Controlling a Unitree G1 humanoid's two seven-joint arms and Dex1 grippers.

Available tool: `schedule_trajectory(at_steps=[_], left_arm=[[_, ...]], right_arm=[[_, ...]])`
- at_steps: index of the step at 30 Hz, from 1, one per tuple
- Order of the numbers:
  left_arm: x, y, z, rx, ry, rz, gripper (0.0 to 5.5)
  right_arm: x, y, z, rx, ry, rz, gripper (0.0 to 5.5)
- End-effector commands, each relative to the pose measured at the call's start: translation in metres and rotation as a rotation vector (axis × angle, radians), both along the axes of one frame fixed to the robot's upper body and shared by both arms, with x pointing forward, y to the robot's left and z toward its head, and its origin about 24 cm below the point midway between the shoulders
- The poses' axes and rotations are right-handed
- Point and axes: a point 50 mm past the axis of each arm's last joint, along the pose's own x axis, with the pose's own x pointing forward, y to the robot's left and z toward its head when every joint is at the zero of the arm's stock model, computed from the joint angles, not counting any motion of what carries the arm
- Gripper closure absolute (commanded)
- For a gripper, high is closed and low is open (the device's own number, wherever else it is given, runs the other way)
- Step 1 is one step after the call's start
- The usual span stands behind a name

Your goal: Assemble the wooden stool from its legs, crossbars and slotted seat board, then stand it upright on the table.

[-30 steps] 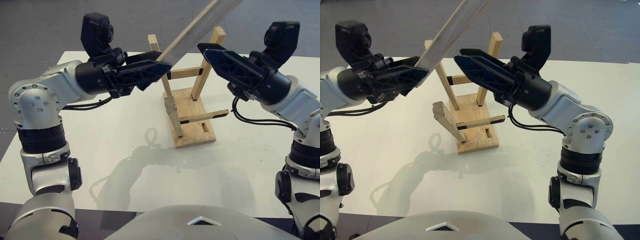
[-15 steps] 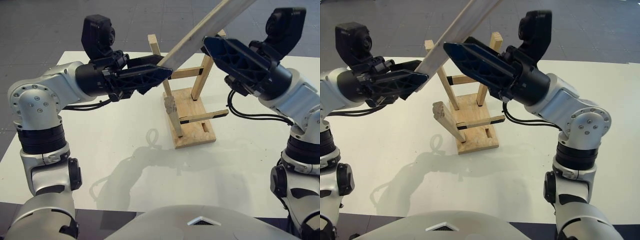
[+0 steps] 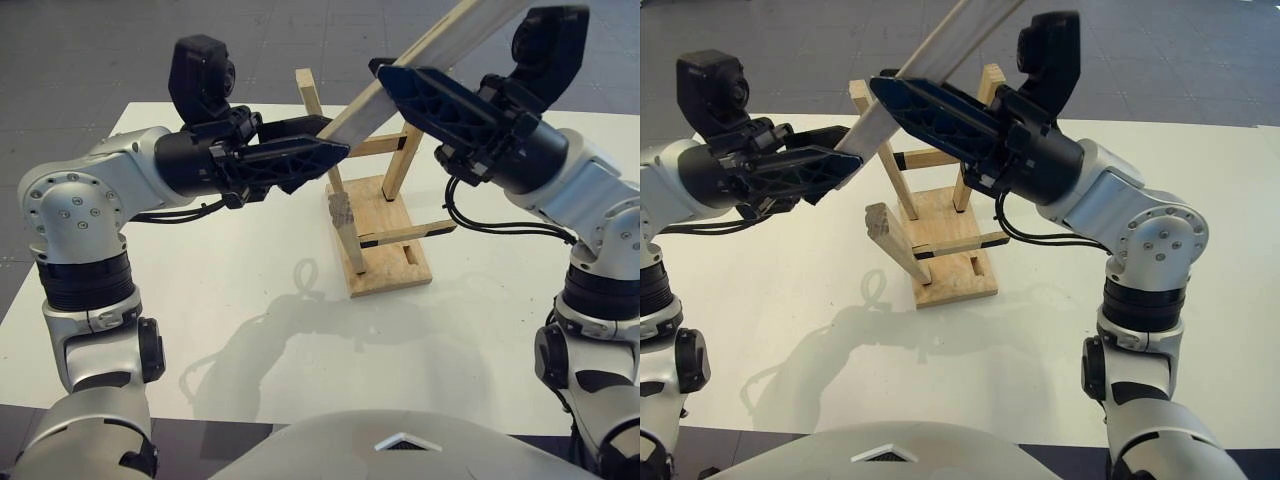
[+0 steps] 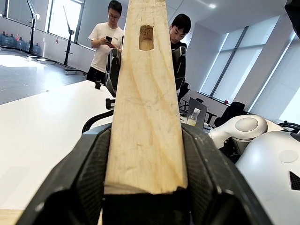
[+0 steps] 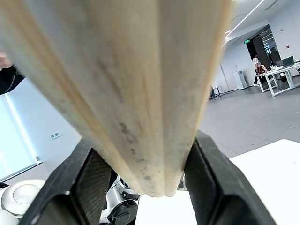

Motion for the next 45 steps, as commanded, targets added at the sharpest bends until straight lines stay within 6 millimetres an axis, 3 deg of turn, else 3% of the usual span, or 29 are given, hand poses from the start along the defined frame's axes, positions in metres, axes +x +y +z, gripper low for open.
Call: schedule_trajectory(at_steps=[1, 6, 7, 14, 17, 20, 22, 24, 26, 29, 32, 37, 41, 45], left_arm=[[0.0, 0.001, 0.008, -0.025, -0.068, 0.016, 3.45], [0.002, 0.002, 0.013, -0.024, -0.108, 0.01, 3.45], [0.002, 0.001, 0.013, -0.018, -0.117, 0.016, 3.09], [0.004, 0.002, 0.017, -0.052, -0.147, 0.032, 1.9], [0.009, 0.019, 0.028, -0.092, -0.165, 0.109, 1.64], [0.014, 0.051, 0.04, -0.101, -0.199, 0.29, 1.64], [0.006, 0.064, 0.009, 0.081, -0.166, 0.346, 1.64], [-0.011, 0.067, -0.043, 0.346, -0.095, 0.326, 1.64], [-0.027, 0.062, -0.088, 0.55, -0.068, 0.274, 1.64], [-0.041, 0.044, -0.129, 0.651, -0.075, 0.246, 1.64], [-0.038, 0.026, -0.146, 0.638, -0.101, 0.284, 1.64], [-0.034, -0.01, -0.168, 0.632, -0.096, 0.288, 1.64], [-0.031, -0.02, -0.186, 0.715, -0.104, 0.268, 1.64], [-0.017, -0.024, -0.194, 0.76, -0.123, 0.379, 1.64]], right_arm=[[-0.002, -0.002, -0.002, -0.048, -0.006, -0.003, 3.37], [-0.001, -0.004, -0.002, -0.063, -0.006, -0.005, 3.39], [-0.001, -0.004, -0.001, -0.059, -0.008, -0.004, 3.39], [0.0, -0.003, 0.001, -0.044, -0.004, -0.002, 3.45], [0.003, -0.009, -0.001, -0.06, -0.001, -0.038, 3.45], [0.014, -0.039, 0.001, -0.091, -0.017, -0.205, 3.45], [0.014, -0.069, 0.006, -0.117, -0.039, -0.324, 3.45], [0.008, -0.099, 0.008, -0.169, -0.048, -0.431, 3.45], [0.002, -0.12, 0.006, -0.231, -0.044, -0.503, 3.45], [-0.004, -0.137, -0.004, -0.315, -0.026, -0.559, 3.45], [-0.003, -0.143, -0.018, -0.371, 0.002, -0.577, 3.45], [-0.005, -0.147, -0.072, -0.557, 0.103, -0.584, 3.45], [-0.008, -0.147, -0.103, -0.643, 0.147, -0.569, 3.45], [-0.009, -0.131, -0.122, -0.647, 0.177, -0.518, 3.45]])
